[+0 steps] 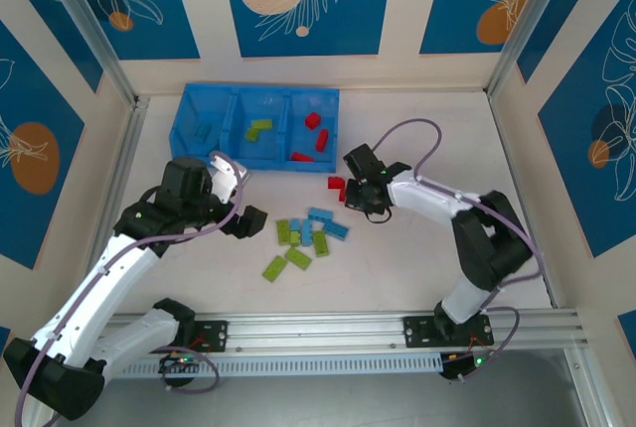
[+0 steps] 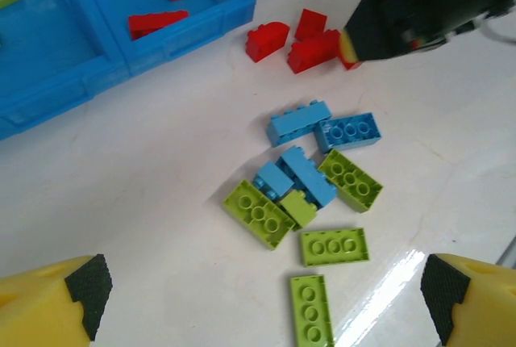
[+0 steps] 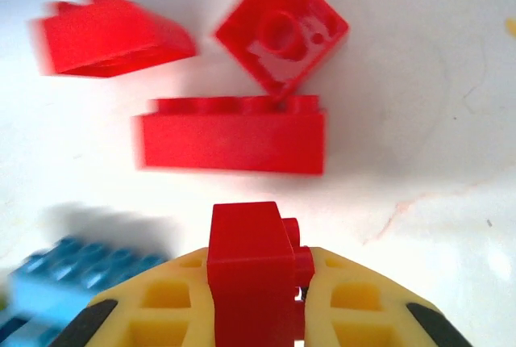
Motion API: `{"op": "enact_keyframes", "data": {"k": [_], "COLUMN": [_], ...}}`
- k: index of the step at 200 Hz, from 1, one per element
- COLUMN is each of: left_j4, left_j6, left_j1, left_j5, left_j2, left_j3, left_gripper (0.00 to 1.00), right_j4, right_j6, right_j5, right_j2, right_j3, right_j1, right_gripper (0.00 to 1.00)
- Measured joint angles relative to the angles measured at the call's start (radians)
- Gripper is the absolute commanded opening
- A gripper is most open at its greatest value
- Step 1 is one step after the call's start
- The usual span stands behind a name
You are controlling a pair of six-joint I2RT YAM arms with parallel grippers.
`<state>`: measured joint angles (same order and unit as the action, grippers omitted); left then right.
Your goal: Sort the legos into containers by color
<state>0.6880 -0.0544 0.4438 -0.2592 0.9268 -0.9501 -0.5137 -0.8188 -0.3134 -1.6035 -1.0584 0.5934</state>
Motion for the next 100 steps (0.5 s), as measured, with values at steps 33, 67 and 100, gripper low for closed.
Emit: {"op": "enact_keyframes", "data": {"k": [33,67,100], "left_j4": [0.000,0.001,0.004], "left_j6": [-0.009,-0.009,-0.009], "left_j1": [0.000,0.000,0.000], "left_j5": [0.044,0.073,0.104], "left_j2": [-0.002,0.000,0.000], "left_j3": [0.005,0.005,0.008], "left_gripper": [1.00,1.00,1.00], "right_j4": [0.012,0.042,0.026], "right_j6": [0.142,0.300,0.402], "right_j5": [-0.012,-0.046,-0.134], "right_j2": [0.145,0.013,-0.304], "right_j3": [-0.076,-0.338,-0.653], "right_j1": [0.124,0.185,0.142], "right_gripper": [0.18,0.18,0.17]}}
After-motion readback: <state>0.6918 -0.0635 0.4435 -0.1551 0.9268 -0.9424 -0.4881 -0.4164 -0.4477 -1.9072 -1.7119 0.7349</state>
